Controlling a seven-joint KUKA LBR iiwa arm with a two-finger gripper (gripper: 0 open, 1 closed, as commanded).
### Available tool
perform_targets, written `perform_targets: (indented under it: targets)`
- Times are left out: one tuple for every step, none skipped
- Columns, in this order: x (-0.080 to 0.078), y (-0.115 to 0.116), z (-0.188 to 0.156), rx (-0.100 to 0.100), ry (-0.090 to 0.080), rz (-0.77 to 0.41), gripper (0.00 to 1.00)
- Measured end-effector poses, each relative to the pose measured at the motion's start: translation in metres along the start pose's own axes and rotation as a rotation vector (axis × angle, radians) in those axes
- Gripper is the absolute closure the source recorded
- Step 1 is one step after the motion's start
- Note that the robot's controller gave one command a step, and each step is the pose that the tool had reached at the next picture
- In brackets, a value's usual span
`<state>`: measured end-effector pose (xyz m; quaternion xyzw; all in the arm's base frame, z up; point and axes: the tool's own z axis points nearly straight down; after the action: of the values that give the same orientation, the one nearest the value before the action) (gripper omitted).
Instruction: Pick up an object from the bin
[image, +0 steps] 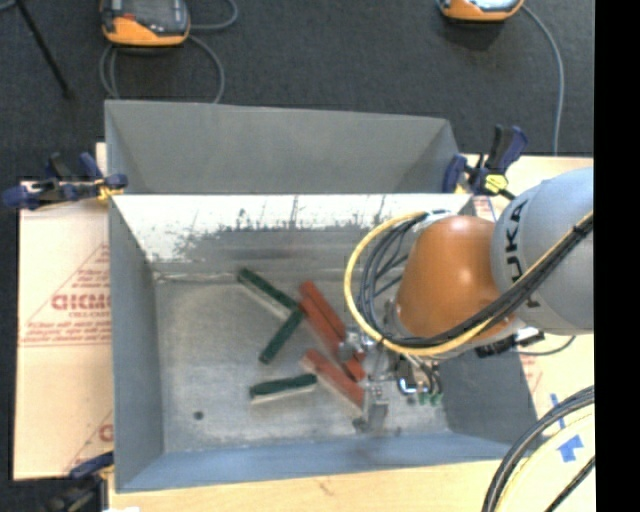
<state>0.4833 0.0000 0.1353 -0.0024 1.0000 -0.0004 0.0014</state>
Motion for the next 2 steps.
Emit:
perform_targets:
  targets:
    - [0.0, -0.027, -0.002, -0.001, -0.003, 0.052, 0.0]
    - [-0.009, -0.04, 0.013, -0.001, -0.003, 0.194, 0.0]
